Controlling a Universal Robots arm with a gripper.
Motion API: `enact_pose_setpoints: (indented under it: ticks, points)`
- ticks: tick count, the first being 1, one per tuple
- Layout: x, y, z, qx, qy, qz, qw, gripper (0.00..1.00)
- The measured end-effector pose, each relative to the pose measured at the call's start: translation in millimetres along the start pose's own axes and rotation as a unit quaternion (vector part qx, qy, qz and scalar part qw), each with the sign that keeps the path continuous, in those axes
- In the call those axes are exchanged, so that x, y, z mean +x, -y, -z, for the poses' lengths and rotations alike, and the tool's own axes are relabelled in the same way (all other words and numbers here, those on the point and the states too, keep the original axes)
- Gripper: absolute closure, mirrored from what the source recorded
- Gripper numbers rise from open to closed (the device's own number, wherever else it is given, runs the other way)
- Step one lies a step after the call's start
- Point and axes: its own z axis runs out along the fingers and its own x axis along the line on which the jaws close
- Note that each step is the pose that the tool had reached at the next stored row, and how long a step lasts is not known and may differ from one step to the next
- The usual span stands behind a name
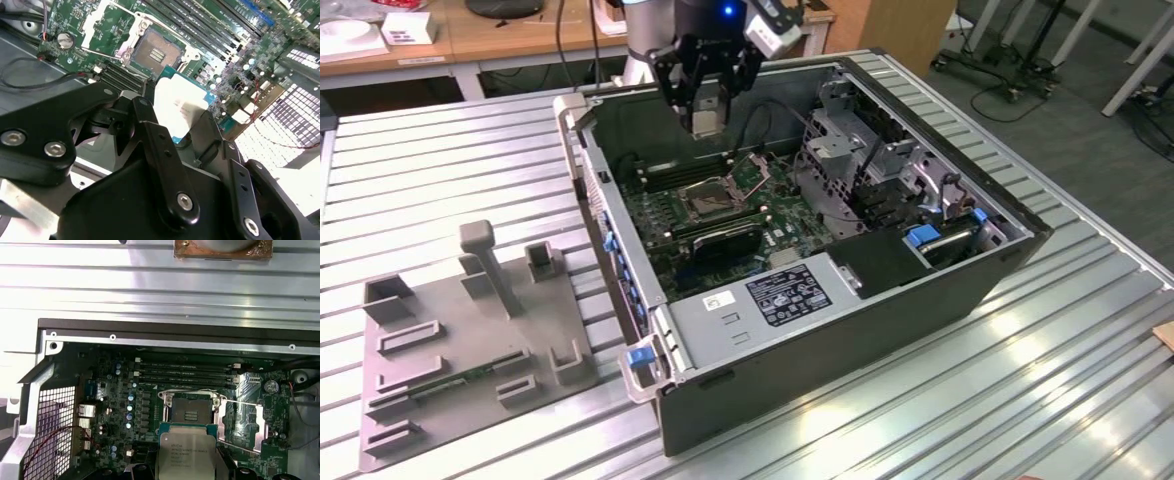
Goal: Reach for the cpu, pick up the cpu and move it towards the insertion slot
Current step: 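Pick up the cpu and move it towards the insertion slot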
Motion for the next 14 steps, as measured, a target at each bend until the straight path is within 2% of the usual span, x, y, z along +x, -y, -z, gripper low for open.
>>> enact_pose_setpoints:
  ticks: [7,14]
  points:
    - [-2.5,-7.8,-3.7,0.0,0.0,0.0,1.0,0.46]
    - [-2.5,-8.9,-3.7,0.0,0.0,0.0,1.0,0.46]
